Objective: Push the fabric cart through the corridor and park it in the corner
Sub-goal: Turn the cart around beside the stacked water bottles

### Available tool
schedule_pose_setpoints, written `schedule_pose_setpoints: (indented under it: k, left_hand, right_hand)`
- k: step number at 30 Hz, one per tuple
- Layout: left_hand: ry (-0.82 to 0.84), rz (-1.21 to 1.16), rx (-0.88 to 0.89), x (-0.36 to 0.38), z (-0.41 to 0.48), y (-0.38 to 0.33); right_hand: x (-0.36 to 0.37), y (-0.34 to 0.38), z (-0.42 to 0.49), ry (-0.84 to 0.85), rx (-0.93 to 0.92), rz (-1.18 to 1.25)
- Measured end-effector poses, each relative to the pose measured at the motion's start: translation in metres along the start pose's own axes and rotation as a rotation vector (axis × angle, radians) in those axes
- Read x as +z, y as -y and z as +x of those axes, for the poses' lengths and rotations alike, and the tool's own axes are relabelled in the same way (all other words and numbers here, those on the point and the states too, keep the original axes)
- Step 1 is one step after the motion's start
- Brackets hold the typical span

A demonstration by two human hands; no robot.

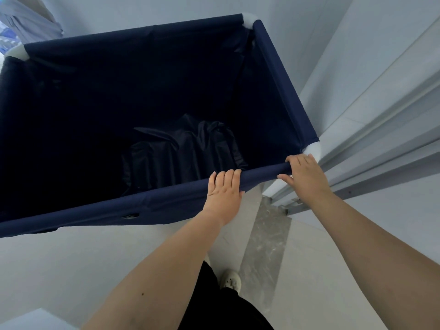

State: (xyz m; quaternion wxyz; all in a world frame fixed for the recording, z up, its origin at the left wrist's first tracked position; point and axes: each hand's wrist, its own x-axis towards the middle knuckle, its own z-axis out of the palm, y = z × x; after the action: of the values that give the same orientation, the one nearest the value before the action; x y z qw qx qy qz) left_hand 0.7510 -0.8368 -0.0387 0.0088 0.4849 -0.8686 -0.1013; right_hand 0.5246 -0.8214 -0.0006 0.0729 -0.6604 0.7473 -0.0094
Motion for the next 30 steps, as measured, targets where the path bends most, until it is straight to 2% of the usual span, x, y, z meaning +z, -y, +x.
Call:
schedule_pose_setpoints:
  k: [4, 7, 11, 14, 16, 19, 24, 27, 30]
  left_hand:
    - [-0.023, 0.013, 0.087, -0.001, 0.003, -0.002]
    - [-0.037, 0.125, 0.12, -0.007, -0.004, 0.017]
    - [-0.177, 0.161, -0.107, -0.017, -0.048, 0.066]
    - [-0.222, 0.129, -0.279, -0.021, -0.086, 0.11]
    - [-0.195, 0.125, -0.379, -0.03, -0.104, 0.137]
    - [-0.071, 0.219, -0.455, -0.041, -0.121, 0.178]
    - [0.048, 0.334, -0.417, -0.052, -0.148, 0.236]
    - [0.039, 0.211, -0.444, -0.06, -0.164, 0.273]
    - [0.033, 0.184, -0.226, -0.066, -0.167, 0.302]
  right_hand:
    - [-0.007, -0.01, 0.002, 0.068, -0.002, -0.048]
    - [-0.013, -0.006, -0.001, 0.086, 0.003, -0.089]
    - [-0.008, 0.037, -0.02, -0.036, -0.153, -0.027]
    - [0.004, 0.089, -0.029, 0.002, -0.283, 0.044]
    - [0.011, 0.122, -0.029, 0.02, -0.338, 0.053]
    - [0.016, 0.17, -0.023, 0.044, -0.392, 0.072]
    - [0.023, 0.234, -0.007, 0.144, -0.435, -0.015]
    - [0.032, 0.272, -0.004, 0.217, -0.361, -0.019]
    - [0.04, 0.298, -0.006, 0.176, -0.26, -0.071]
